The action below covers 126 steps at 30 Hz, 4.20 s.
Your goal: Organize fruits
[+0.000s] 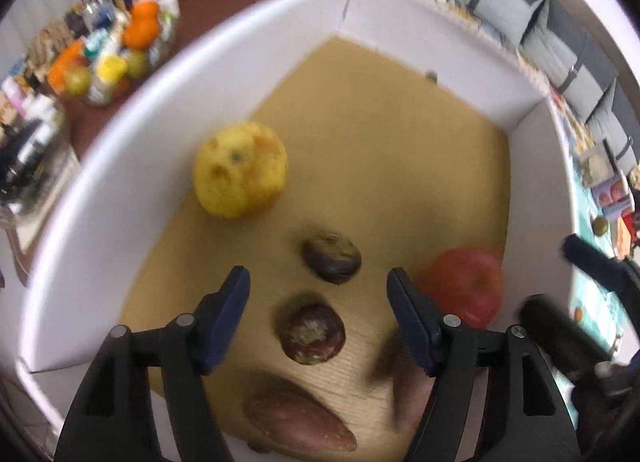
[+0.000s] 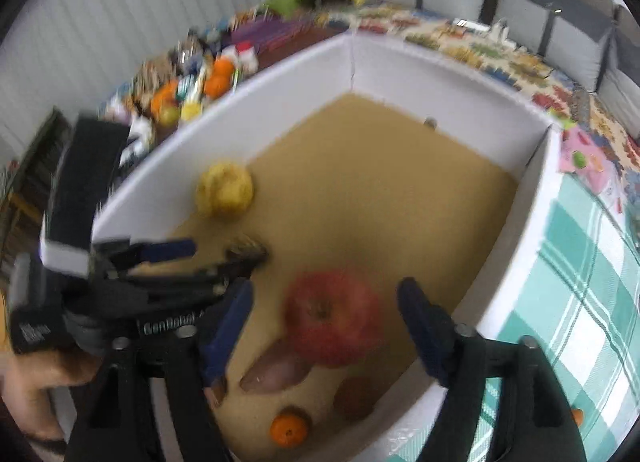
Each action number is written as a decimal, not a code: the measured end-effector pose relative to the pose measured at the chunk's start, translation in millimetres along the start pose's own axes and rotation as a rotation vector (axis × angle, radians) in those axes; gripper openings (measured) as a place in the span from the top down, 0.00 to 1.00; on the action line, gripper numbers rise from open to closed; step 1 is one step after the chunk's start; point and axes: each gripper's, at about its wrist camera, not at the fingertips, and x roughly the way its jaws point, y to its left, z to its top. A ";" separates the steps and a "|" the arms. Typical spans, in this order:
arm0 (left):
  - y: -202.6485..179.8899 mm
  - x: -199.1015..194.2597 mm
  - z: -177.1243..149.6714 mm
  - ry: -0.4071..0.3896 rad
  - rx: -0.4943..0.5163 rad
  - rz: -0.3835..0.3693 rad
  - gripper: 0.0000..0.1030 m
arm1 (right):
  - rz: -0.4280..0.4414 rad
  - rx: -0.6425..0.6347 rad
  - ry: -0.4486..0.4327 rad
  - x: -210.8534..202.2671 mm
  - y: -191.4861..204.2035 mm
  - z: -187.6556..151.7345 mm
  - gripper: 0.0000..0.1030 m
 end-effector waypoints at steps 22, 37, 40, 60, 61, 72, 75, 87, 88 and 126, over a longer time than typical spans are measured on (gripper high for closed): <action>-226.5 -77.4 -185.6 -0.234 0.377 -0.385 0.10 | -0.392 0.257 -0.165 -153.5 -196.8 -279.0 0.00; -260.4 16.3 -270.6 -0.214 0.579 -0.175 0.07 | -0.522 0.493 -0.161 -152.0 -244.6 -404.6 0.00; -261.4 16.3 -273.0 -0.218 0.583 -0.171 0.06 | -0.520 0.496 -0.167 -150.6 -245.5 -410.4 0.00; -264.2 18.8 -274.7 -0.241 0.595 -0.167 0.05 | -0.525 0.490 -0.168 -149.3 -245.6 -409.1 0.00; -264.1 18.8 -274.8 -0.242 0.595 -0.167 0.05 | -0.525 0.491 -0.168 -149.3 -245.7 -409.1 0.00; -275.7 18.3 -258.0 -0.174 0.608 -0.224 0.06 | -0.524 0.490 -0.168 -149.3 -245.7 -408.9 0.00; -304.1 19.8 -225.1 -0.165 0.606 -0.283 0.07 | -0.524 0.490 -0.168 -149.3 -245.6 -409.0 0.00; -385.0 74.2 -166.2 -0.196 0.617 -0.206 0.39 | -0.523 0.491 -0.168 -149.3 -245.4 -409.0 0.00; -385.0 72.9 -167.1 -0.210 0.616 -0.214 0.54 | -0.523 0.491 -0.168 -149.2 -245.4 -408.9 0.00; -298.6 56.3 -197.0 -0.214 0.596 -0.184 0.09 | -0.338 0.589 -0.207 -74.5 -483.5 -139.7 0.03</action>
